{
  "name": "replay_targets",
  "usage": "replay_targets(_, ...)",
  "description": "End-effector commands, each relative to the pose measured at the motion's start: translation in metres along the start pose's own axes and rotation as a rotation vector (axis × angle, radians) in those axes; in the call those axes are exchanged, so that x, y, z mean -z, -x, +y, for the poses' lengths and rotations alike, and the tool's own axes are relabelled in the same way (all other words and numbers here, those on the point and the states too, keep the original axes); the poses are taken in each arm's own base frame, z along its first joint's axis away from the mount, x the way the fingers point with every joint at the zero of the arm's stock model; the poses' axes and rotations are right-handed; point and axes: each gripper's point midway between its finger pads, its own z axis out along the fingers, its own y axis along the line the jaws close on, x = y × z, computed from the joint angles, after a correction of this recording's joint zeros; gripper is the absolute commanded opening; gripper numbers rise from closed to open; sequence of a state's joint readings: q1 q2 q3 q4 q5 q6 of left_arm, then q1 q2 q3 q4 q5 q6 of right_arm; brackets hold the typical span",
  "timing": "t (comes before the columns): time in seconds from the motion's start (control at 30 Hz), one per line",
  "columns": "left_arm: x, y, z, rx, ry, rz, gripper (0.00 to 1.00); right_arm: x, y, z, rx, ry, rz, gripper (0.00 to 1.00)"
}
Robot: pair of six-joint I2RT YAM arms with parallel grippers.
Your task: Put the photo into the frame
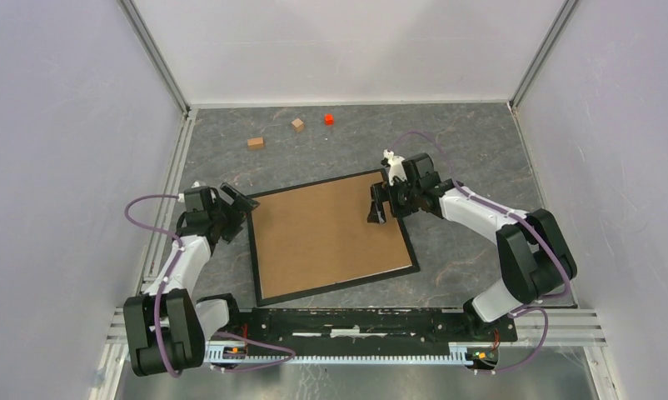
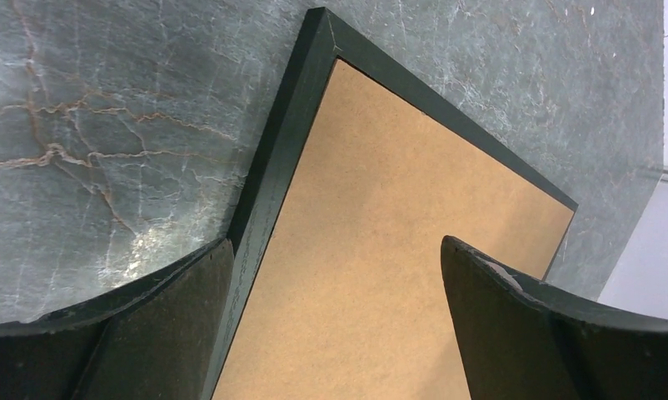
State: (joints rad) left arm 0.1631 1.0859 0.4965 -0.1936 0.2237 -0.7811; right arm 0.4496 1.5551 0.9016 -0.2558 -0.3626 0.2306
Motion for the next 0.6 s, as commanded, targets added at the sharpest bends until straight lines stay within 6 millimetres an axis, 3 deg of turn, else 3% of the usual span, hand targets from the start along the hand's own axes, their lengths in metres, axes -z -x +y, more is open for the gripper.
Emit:
replay_targets(0.0,-0.004,-0.001,-0.010,0.018,-0.047,0.004,1.00,0.014,0.022,0.010,0.049,0.003,-0.071,0.92)
replay_targets(0.13,-0.006,-0.003,-0.012,0.020,-0.055,0.018,1.00,0.013,0.030,-0.009,0.101,-0.096,-0.102,0.94)
replay_targets(0.23,-0.008,-0.005,-0.015,0.017,-0.062,0.027,1.00,0.000,0.042,-0.008,0.107,-0.069,-0.176,0.94)
replay_targets(0.57,-0.014,-0.013,-0.013,0.018,-0.047,0.065,1.00,-0.053,0.127,0.005,0.062,0.020,-0.358,0.92)
